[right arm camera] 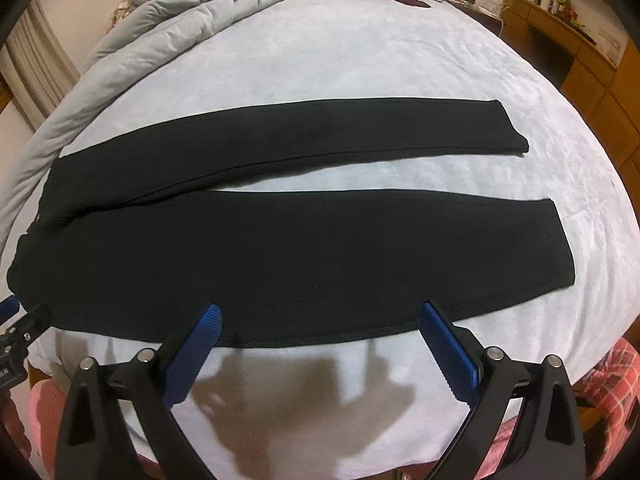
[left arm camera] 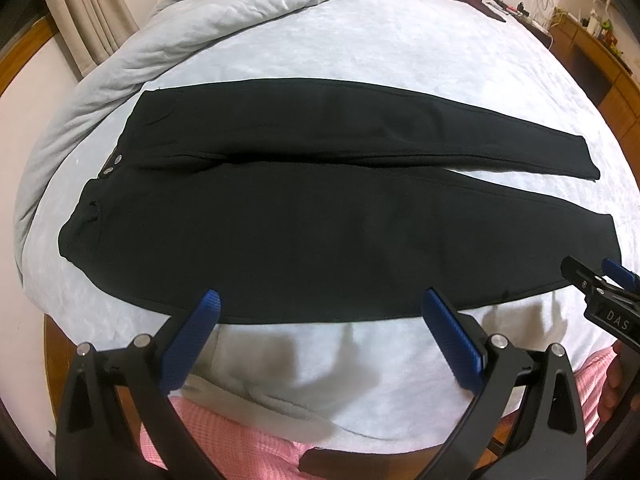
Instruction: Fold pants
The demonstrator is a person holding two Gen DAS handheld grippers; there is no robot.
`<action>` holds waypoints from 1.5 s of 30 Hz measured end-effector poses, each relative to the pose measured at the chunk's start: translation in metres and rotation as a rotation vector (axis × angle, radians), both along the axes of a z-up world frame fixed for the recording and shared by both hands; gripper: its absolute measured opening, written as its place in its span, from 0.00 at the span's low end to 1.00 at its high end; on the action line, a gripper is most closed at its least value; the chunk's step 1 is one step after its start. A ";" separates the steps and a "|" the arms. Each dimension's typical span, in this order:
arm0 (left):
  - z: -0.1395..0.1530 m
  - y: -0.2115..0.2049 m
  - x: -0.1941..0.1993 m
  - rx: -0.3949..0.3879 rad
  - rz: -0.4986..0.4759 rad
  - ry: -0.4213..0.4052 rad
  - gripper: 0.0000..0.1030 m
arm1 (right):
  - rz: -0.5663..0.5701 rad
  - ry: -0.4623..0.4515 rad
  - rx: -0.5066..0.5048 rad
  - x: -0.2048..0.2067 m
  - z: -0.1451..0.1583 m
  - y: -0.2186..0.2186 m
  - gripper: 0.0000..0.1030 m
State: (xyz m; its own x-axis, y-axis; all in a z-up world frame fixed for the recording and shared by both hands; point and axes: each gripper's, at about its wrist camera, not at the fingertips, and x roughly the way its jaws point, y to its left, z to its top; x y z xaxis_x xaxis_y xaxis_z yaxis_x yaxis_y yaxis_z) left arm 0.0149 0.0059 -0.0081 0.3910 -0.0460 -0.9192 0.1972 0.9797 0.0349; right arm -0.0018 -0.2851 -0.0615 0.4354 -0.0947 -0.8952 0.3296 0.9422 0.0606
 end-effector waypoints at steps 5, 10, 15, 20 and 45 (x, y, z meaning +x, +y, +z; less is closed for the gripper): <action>-0.002 -0.022 0.023 -0.005 -0.004 0.001 0.97 | -0.012 -0.001 0.052 0.018 0.003 -0.050 0.96; -0.004 -0.079 0.075 -0.039 -0.053 0.005 0.97 | -0.074 0.023 -0.013 0.057 0.004 -0.147 0.96; -0.016 -0.145 0.126 -0.101 -0.107 0.058 0.97 | -0.127 0.057 0.050 0.105 -0.014 -0.253 0.96; -0.045 -0.203 0.165 -0.110 -0.090 0.094 0.97 | -0.137 0.134 0.039 0.141 -0.050 -0.317 0.96; -0.087 -0.281 0.233 -0.095 -0.243 0.124 0.97 | 0.083 -0.028 0.166 0.137 -0.057 -0.373 0.07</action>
State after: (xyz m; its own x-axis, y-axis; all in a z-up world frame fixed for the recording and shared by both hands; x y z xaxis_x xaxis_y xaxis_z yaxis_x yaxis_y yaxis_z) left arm 0.2483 -0.2755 -0.0948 0.2424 -0.2130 -0.9465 0.4238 0.9009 -0.0942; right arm 0.1356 -0.6580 -0.1181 0.4606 0.0903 -0.8830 0.2475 0.9423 0.2255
